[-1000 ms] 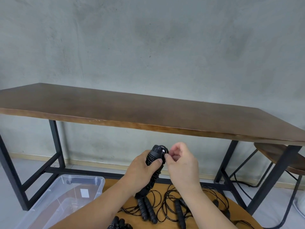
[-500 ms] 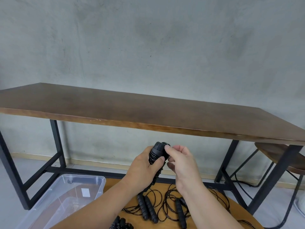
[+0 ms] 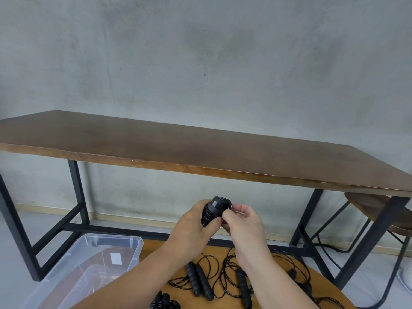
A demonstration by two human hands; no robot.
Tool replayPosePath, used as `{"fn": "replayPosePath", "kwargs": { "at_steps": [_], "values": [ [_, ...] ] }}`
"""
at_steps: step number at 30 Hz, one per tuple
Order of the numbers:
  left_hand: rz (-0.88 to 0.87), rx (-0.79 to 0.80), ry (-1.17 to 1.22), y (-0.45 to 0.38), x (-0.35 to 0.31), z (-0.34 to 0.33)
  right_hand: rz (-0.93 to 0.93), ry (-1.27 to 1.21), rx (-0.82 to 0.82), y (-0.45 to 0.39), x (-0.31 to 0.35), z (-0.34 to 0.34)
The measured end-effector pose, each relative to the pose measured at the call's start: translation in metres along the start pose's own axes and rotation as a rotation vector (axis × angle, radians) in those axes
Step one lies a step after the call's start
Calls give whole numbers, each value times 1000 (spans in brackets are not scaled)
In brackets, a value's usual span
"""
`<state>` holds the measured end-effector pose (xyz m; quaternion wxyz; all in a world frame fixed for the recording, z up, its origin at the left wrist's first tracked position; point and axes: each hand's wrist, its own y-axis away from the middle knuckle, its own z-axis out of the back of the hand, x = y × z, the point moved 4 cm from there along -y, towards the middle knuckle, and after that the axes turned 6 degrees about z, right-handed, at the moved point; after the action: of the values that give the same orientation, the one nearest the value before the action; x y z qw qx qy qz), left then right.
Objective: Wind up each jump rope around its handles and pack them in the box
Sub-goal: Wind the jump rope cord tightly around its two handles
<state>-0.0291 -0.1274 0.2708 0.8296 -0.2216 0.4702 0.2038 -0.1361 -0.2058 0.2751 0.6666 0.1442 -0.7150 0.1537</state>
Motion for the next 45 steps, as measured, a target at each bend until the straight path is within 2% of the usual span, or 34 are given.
{"fn": "replayPosePath", "kwargs": {
  "at_steps": [6, 10, 16, 25, 27, 32, 38, 42, 45],
  "values": [
    [-60, -66, -204, 4, -1, -9, 74, 411, 63, -1, 8, 15],
    [-51, -80, -233, 1, -1, -14, 284, 677, 109, 0, 11, 12],
    [39, -52, -148, -7, 5, -15, 463, 696, 205, 1, 17, 15],
    [235, -10, 56, -6, 14, -17, 680, 1007, 390, 11, 14, 7],
    [247, -27, 81, -4, 13, -18, 657, 953, 382, 6, 9, 9],
    [210, 20, 49, -2, 2, -25, 339, 434, 291, -16, -1, 20],
    [285, 45, 167, 1, 0, -34, 120, 59, 204, -15, -9, 29],
    [340, 97, 222, 3, 1, -42, 35, 46, 130, -12, -24, 34],
    [359, 152, 251, 3, -5, -44, 14, 53, 186, -13, -34, 32]
  ]
}}
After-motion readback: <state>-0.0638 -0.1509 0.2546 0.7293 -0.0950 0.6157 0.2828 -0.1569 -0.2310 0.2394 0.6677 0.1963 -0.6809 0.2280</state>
